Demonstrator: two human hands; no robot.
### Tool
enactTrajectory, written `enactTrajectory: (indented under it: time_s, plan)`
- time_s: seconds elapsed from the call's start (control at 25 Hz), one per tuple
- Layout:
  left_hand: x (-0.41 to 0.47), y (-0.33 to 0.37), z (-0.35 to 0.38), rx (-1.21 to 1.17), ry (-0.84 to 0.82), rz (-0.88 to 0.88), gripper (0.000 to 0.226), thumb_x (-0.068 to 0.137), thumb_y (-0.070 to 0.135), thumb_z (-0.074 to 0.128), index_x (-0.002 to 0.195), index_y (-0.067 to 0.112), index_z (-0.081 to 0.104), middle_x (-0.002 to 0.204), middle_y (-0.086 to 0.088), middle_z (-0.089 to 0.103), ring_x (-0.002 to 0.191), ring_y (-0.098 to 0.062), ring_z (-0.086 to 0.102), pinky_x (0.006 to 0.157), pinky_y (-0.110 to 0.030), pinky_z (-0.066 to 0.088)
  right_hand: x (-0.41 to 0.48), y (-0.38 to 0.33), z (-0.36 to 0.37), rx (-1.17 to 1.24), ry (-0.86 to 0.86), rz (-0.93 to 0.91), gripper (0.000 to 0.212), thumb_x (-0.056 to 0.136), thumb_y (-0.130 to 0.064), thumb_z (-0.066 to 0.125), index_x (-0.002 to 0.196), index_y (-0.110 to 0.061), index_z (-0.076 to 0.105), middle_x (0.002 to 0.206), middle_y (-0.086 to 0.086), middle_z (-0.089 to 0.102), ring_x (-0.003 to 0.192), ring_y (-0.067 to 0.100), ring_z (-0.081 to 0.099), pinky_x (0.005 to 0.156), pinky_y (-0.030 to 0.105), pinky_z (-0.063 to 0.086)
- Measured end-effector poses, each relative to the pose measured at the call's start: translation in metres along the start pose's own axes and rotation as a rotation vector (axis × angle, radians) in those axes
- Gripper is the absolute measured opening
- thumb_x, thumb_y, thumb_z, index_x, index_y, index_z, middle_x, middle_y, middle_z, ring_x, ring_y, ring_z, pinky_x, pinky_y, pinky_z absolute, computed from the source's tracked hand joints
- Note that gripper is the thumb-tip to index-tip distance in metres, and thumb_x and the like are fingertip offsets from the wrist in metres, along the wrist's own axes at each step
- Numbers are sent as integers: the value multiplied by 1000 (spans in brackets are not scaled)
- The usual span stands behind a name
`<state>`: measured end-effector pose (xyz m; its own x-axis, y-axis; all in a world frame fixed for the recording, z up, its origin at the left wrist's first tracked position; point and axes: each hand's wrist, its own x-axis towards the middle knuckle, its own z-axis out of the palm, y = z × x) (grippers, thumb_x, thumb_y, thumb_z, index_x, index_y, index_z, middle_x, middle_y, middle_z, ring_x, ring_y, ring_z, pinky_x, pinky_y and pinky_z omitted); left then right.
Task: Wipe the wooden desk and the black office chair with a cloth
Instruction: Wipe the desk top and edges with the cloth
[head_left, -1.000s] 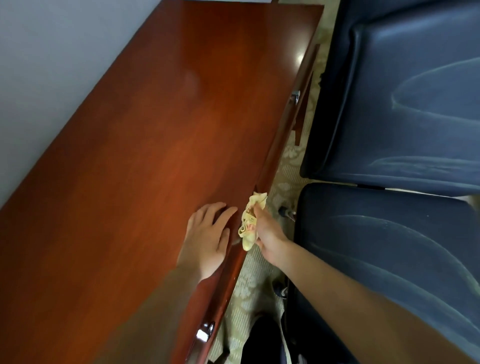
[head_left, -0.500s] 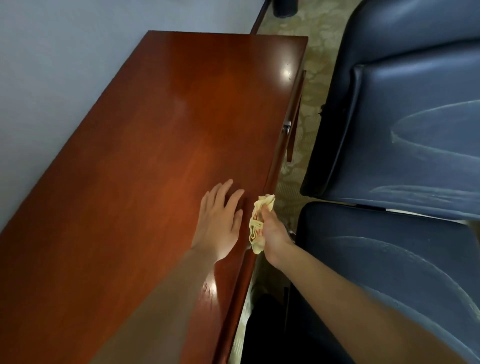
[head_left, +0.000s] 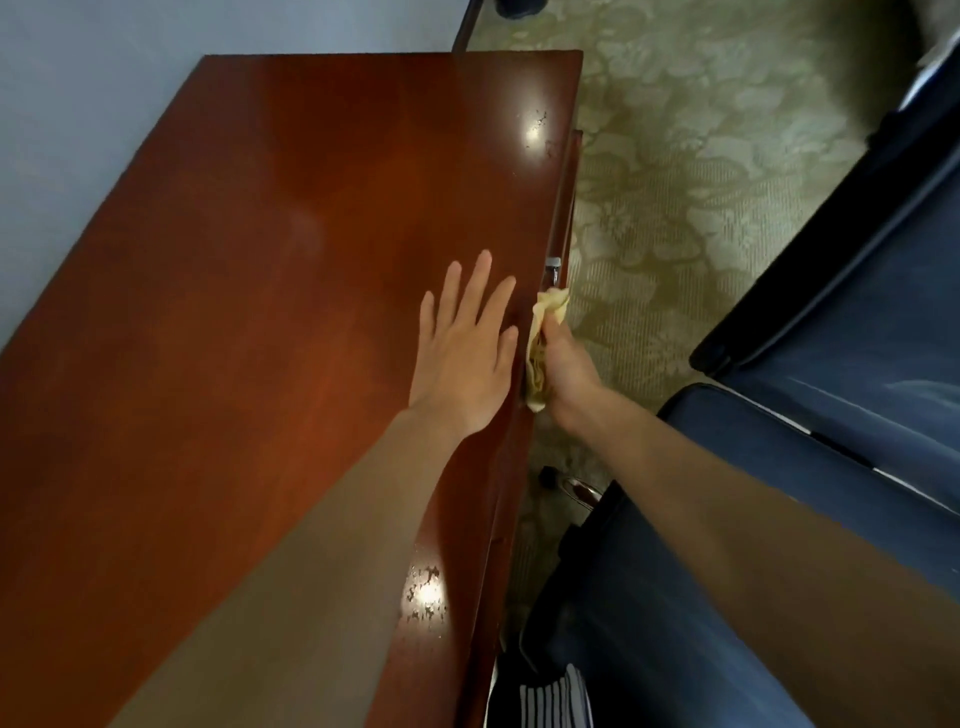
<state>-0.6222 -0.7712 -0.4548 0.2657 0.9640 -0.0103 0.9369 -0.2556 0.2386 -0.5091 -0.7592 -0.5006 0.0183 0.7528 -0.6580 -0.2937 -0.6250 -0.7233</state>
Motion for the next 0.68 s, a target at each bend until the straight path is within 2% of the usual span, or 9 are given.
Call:
enactTrajectory:
  time_s: [0.12,0.24,0.44,0.68]
  plan:
    - [11,4,19,31,-29,-22,52,102,33,21,152,24,9,160,4,-10,144,-17,-18,114,-38,-14,30,-12,-2,51,93,37,44,102,-39,27,137,-21,45,128,8,57,113,25,56,97,42,46]
    - [7,5,33,108,-40,-26,53,100,37,8,151,26,2,159,6,-8,144,-13,-18,115,-39,-15,47,-12,0,79,111,86,45,102,-36,24,134,-16,49,126,10,58,113,27,55,101,44,43]
    - [11,3,36,52,-23,-20,54,97,38,8,151,28,6,159,10,-3,144,-7,-13,117,-35,-9,59,5,-5,-35,58,53,52,101,-49,18,144,-25,33,139,6,47,126,25,45,108,46,34]
    - [11,3,36,44,-3,-26,54,98,37,11,151,28,9,159,10,1,145,-8,-9,119,-36,-7,32,53,-18,-229,-11,-139,49,101,-45,18,149,-33,18,147,0,38,132,18,39,112,41,31]
